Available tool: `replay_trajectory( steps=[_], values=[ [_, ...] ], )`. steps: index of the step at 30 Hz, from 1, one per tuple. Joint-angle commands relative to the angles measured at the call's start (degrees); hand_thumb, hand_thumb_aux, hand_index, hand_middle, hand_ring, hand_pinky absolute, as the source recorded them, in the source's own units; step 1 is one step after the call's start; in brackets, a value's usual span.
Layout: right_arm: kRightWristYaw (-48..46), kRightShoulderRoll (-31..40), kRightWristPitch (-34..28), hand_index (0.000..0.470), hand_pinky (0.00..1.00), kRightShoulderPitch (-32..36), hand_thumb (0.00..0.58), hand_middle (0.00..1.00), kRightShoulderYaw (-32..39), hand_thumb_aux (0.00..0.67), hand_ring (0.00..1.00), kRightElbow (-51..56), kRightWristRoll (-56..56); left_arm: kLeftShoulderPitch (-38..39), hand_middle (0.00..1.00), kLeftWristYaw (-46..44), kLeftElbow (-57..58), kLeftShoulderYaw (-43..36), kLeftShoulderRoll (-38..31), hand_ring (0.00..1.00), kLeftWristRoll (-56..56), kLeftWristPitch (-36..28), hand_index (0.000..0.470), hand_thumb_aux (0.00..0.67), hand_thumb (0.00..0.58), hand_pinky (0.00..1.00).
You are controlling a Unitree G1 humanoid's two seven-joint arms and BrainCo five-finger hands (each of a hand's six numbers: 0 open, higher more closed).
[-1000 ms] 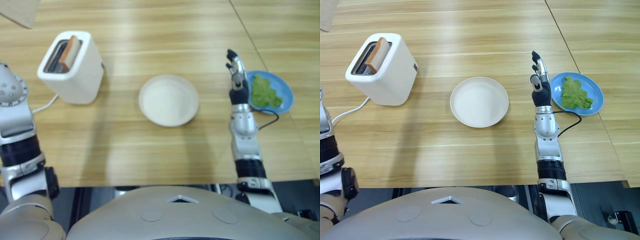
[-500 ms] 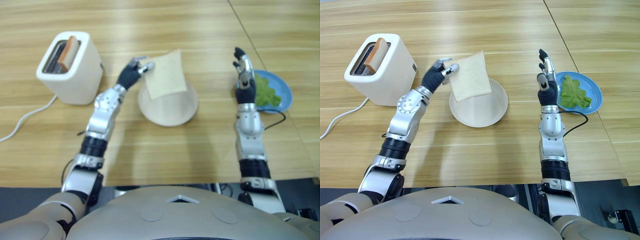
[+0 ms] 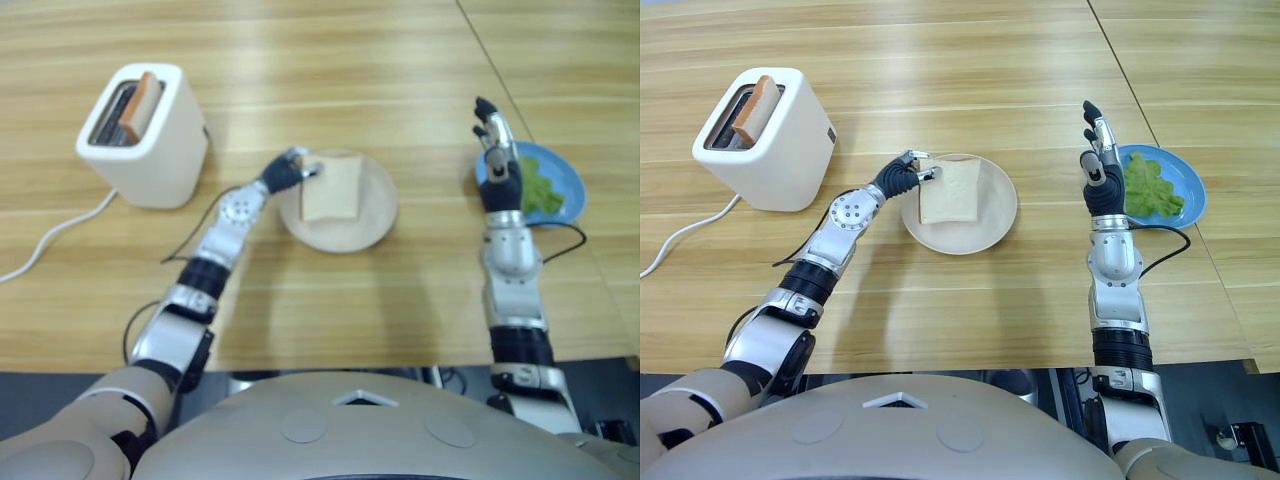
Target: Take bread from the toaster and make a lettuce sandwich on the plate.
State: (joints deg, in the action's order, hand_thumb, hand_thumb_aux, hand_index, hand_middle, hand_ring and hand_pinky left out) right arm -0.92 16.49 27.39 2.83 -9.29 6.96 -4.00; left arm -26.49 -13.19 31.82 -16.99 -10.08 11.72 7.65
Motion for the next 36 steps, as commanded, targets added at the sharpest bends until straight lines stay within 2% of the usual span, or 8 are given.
replay_trajectory(
  steps=[1,8,14,18,22,34,35,36],
  values=[
    [-1.0,3.6,-0.2,0.000,0.00,-0.8,0.000,0.00,-0.9,0.000,0.00,-1.8,-2.8,-0.5,0.00,2.3,1.5,-3.4,-1.5,0.00,7.1,-0.8,0.000,0.000,0.000,0.00],
    [9.8,23.1,-3.8,0.000,0.00,2.9,0.000,0.00,-3.0,0.000,0.00,7.3,-25.8,0.8,0.00,8.3,-4.7,-3.1,-4.6,0.00,14.5,-5.5,0.000,0.000,0.000,0.00],
    [18.8,37.7,-10.2,0.000,0.00,17.2,0.000,0.00,12.2,0.000,0.00,35.9,-45.8,2.5,0.00,11.1,-12.3,-1.6,-6.1,0.00,17.6,-9.2,0.000,0.000,0.000,0.00],
    [22.3,37.2,-12.6,0.000,0.00,28.6,0.000,0.00,24.1,0.000,0.00,54.2,-54.1,3.8,0.00,10.6,-16.5,-0.5,-6.1,0.00,17.3,-10.2,0.000,0.000,0.000,0.00],
    [24.1,34.1,-14.4,0.000,0.00,34.4,0.000,0.00,32.9,0.000,0.00,65.2,-57.9,4.2,0.00,10.4,-16.3,-0.7,-5.5,0.00,17.1,-10.4,0.000,0.000,0.000,0.00],
    [21.7,31.2,-16.6,0.000,0.00,34.0,0.000,0.00,40.9,0.000,0.00,71.2,-55.5,2.3,0.00,14.7,-5.6,-3.4,-3.7,0.00,20.4,-9.6,0.000,0.000,0.000,0.00],
    [20.8,31.1,-16.6,0.189,0.00,33.8,0.379,0.00,41.0,0.276,0.00,71.3,-54.9,2.4,0.00,14.7,-5.6,-3.3,-3.7,0.00,20.3,-9.6,0.000,0.000,0.000,0.00],
    [20.1,31.1,-16.6,0.189,0.00,33.6,0.379,0.00,41.1,0.276,0.00,71.4,-54.4,2.5,0.00,14.8,-5.7,-3.1,-3.7,0.00,20.1,-9.5,0.000,0.000,0.000,0.00]
  ],
)
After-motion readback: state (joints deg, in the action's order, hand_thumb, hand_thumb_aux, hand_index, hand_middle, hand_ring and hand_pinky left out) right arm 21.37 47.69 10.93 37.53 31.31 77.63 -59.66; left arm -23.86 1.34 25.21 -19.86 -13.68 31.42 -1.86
